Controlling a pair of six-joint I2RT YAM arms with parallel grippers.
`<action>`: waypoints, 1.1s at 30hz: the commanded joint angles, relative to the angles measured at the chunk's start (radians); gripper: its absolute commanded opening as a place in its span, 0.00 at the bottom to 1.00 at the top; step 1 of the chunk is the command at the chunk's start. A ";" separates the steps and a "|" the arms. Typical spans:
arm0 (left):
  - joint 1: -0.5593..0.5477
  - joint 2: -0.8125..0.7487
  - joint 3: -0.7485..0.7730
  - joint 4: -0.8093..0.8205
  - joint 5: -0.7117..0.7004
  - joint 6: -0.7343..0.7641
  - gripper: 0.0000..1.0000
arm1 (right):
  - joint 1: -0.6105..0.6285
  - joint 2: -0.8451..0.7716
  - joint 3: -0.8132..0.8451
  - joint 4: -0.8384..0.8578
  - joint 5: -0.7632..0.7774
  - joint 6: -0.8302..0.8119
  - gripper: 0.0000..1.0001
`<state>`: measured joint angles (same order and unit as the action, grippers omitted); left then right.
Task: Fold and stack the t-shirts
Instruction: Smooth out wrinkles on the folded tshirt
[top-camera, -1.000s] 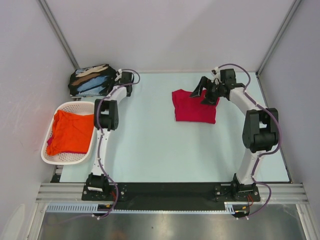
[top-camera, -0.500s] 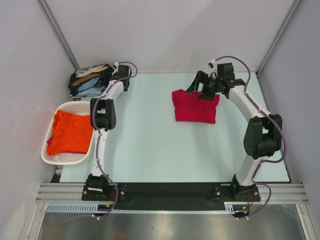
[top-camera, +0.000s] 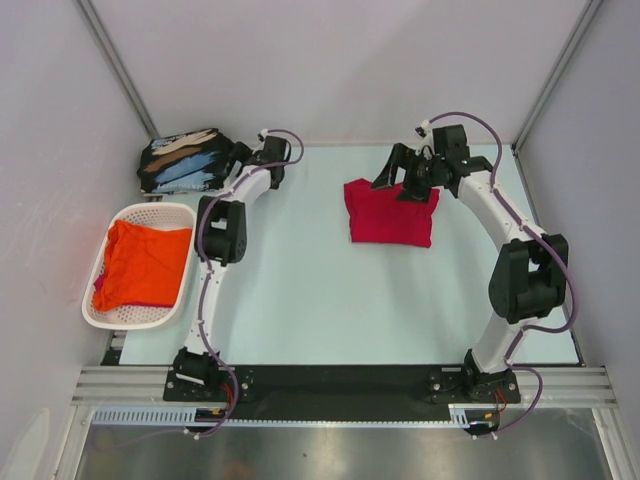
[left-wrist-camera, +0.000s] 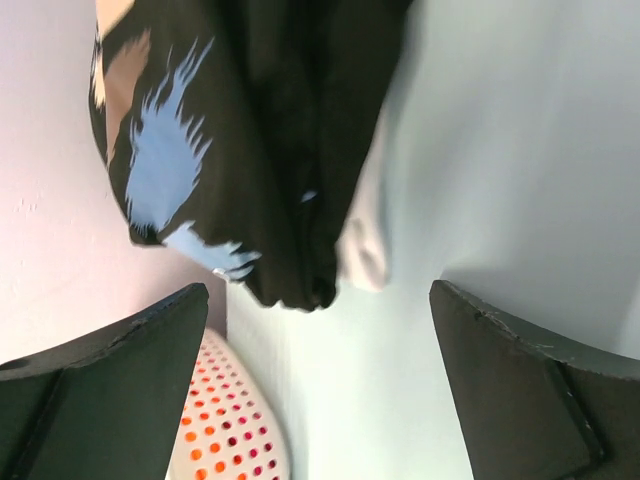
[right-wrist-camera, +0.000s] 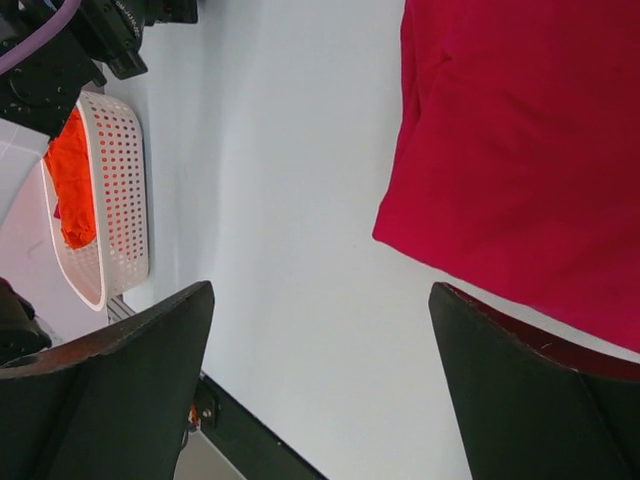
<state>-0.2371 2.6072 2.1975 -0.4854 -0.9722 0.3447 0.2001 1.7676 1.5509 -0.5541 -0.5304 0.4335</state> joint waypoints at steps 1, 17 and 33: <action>-0.018 0.063 0.041 0.048 0.092 0.036 1.00 | 0.007 0.028 0.124 -0.068 -0.008 -0.021 0.95; 0.033 0.145 0.130 0.229 0.050 0.320 1.00 | 0.009 0.167 0.449 -0.305 -0.020 -0.049 0.95; 0.191 0.151 0.130 0.125 0.066 0.258 1.00 | 0.059 0.286 0.650 -0.379 -0.017 0.019 0.95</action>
<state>-0.0971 2.7304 2.3360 -0.2626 -0.9474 0.6441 0.2466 2.0464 2.1368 -0.9150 -0.5346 0.4225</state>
